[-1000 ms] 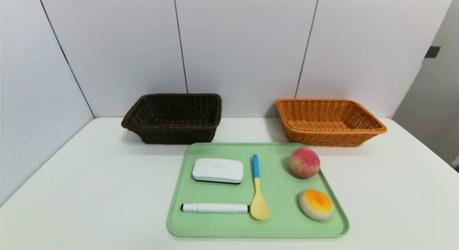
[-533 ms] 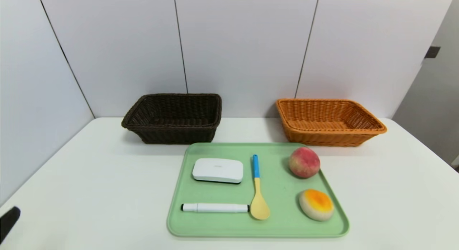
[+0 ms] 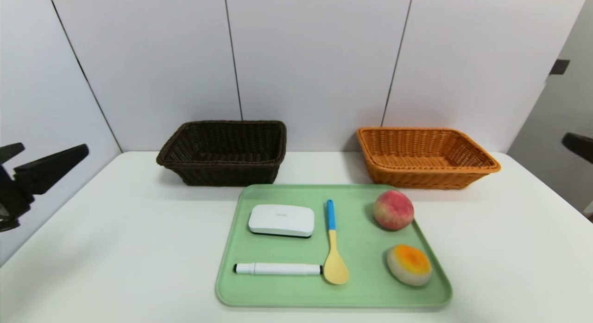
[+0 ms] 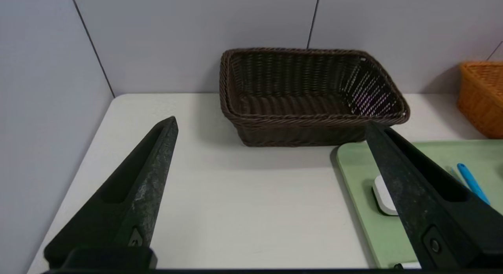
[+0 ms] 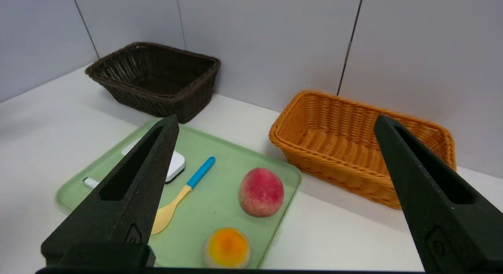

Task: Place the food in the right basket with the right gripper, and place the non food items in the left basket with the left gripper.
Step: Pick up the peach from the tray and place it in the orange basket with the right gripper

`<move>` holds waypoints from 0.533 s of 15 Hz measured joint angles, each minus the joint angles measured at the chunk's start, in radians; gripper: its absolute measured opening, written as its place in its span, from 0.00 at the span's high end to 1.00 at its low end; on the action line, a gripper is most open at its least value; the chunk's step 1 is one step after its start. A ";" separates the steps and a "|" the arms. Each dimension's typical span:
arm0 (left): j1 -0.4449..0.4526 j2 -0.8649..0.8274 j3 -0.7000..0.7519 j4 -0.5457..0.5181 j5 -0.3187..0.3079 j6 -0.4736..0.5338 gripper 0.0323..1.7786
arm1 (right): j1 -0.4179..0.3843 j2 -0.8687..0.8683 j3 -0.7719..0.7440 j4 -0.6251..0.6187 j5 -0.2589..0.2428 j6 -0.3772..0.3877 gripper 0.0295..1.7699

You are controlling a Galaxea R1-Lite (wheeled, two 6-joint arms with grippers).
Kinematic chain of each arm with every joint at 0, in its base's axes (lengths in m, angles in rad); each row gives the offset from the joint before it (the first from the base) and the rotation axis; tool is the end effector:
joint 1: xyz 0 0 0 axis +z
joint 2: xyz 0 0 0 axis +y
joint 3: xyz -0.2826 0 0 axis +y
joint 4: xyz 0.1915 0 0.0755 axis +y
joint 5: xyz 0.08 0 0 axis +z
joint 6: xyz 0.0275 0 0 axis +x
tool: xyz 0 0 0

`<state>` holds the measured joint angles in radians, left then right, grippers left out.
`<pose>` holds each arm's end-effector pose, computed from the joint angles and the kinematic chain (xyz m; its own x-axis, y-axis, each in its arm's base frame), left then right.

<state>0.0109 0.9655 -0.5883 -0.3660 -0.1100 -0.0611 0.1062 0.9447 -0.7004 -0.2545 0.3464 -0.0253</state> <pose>0.1524 -0.0014 0.2308 0.9950 -0.0989 -0.0111 0.0981 0.9932 -0.0623 0.1425 0.0246 0.2570 0.8993 0.4373 0.0096 -0.4369 0.8991 -0.0288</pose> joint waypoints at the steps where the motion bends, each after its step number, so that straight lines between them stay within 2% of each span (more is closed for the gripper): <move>1: -0.003 0.033 -0.006 0.001 -0.001 0.000 0.05 | 0.007 0.064 -0.017 0.000 0.001 -0.016 0.03; 3: -0.008 0.081 -0.010 0.012 -0.001 0.002 0.05 | 0.021 0.181 -0.048 0.004 -0.001 -0.065 0.03; 5: -0.015 0.109 -0.011 0.037 0.002 0.002 0.05 | 0.057 0.299 -0.101 0.045 -0.027 -0.104 0.03; 8: -0.018 0.126 -0.011 0.037 0.003 0.011 0.05 | 0.116 0.436 -0.234 0.266 -0.067 -0.116 0.03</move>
<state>-0.0070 1.0915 -0.5994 -0.3289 -0.1066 -0.0504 0.2221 1.3811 -0.9340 0.0119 0.2789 -0.1417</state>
